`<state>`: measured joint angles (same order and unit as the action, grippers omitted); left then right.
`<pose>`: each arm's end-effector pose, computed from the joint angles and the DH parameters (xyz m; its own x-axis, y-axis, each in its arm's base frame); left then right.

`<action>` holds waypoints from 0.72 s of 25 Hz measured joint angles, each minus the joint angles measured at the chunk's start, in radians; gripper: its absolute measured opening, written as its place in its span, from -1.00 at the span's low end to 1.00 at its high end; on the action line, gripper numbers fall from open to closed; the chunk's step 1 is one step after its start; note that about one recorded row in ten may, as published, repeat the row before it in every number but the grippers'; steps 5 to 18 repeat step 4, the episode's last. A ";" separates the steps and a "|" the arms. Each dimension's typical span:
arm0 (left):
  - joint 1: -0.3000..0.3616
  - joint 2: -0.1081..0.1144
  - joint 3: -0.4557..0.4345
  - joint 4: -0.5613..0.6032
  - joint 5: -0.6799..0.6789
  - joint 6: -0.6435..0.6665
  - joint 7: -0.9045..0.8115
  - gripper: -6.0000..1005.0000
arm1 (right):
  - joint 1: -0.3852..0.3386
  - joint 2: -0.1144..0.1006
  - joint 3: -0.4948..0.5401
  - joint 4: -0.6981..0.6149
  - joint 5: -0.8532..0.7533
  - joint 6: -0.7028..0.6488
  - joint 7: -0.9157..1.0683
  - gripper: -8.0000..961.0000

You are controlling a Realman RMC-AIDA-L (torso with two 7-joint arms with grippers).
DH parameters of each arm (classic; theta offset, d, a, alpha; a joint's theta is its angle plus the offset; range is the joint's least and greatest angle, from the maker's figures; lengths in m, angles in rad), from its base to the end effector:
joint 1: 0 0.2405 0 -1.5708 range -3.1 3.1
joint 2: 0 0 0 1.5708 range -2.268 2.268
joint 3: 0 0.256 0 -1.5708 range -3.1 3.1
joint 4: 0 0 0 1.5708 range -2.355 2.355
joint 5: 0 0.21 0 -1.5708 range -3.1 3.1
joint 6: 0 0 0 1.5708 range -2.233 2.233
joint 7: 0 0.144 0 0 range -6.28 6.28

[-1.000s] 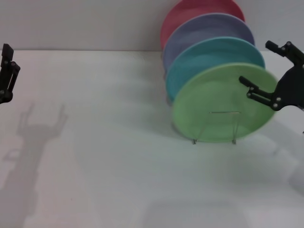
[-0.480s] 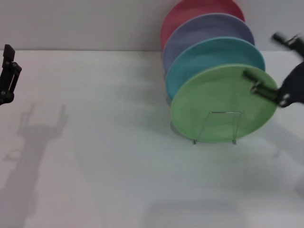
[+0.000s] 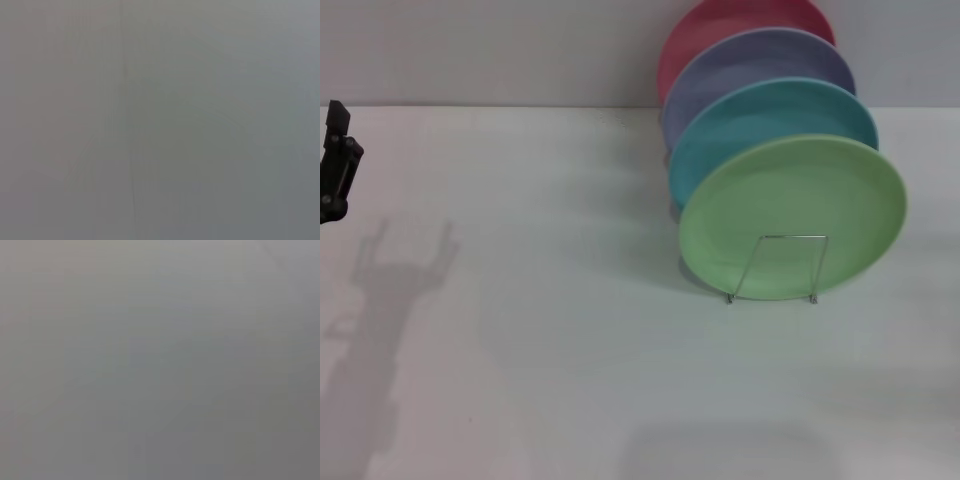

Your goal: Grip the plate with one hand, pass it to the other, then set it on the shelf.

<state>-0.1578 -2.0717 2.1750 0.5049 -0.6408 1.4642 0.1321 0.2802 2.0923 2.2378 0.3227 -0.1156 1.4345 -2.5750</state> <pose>-0.2867 0.2694 0.0069 0.6954 -0.4133 0.5879 0.6142 -0.0828 -0.7848 0.3646 0.2849 0.1268 0.4303 0.5390 -0.7242 -0.8921 0.1311 -0.4325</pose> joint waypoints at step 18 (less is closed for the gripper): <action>-0.012 -0.001 0.000 -0.018 0.000 -0.004 0.000 0.61 | -0.003 0.000 -0.001 -0.026 -0.020 -0.008 -0.044 0.72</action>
